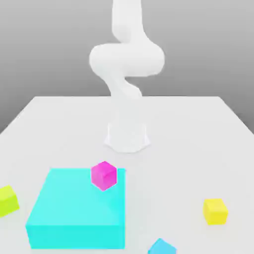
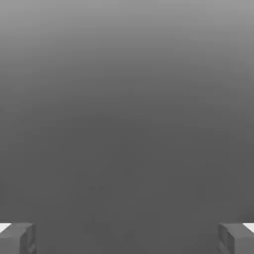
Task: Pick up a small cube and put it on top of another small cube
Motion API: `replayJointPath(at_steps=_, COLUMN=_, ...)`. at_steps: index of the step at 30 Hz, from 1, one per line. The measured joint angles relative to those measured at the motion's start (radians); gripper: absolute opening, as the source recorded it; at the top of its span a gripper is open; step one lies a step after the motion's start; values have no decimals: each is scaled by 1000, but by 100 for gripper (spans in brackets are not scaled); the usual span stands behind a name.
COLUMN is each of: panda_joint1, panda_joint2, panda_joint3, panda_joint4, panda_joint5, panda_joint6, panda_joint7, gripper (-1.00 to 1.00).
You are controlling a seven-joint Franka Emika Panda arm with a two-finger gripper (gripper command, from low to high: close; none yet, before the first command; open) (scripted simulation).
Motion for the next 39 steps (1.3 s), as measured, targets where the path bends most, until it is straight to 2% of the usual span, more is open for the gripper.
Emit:
replayJointPath(at_steps=9, panda_joint1=201, panda_joint2=333, panda_joint3=-17, panda_joint4=-87, panda_joint5=34, panda_joint6=154, panda_joint7=-389, gripper=0)
replayJointPath(at_steps=17, panda_joint1=329, panda_joint2=623, panda_joint3=24, panda_joint4=-163, panda_joint5=54, panda_joint6=288, panda_joint7=-722, gripper=0)
replayJointPath(at_steps=24, panda_joint1=413, panda_joint2=875, panda_joint3=65, panda_joint4=-230, panda_joint5=-18, panda_joint6=407, panda_joint7=-949, gripper=0)
replayJointPath(at_steps=29, panda_joint1=433, panda_joint2=1057, panda_joint3=53, panda_joint4=-210, panda_joint5=-61, panda_joint6=540, panda_joint7=-956, gripper=0)
replayJointPath(at_steps=30, panda_joint1=438, panda_joint2=1092, panda_joint3=48, panda_joint4=-203, panda_joint5=-63, panda_joint6=568, panda_joint7=-956, gripper=-100)
replayJointPath(at_steps=36, panda_joint1=440, panda_joint2=1109, panda_joint3=46, panda_joint4=-200, panda_joint5=-66, panda_joint6=579, panda_joint7=-953, gripper=-100)
replayJointPath(at_steps=39, panda_joint1=434, panda_joint2=1047, panda_joint3=53, panda_joint4=-212, panda_joint5=-60, panda_joint6=531, panda_joint7=-958, gripper=-100)
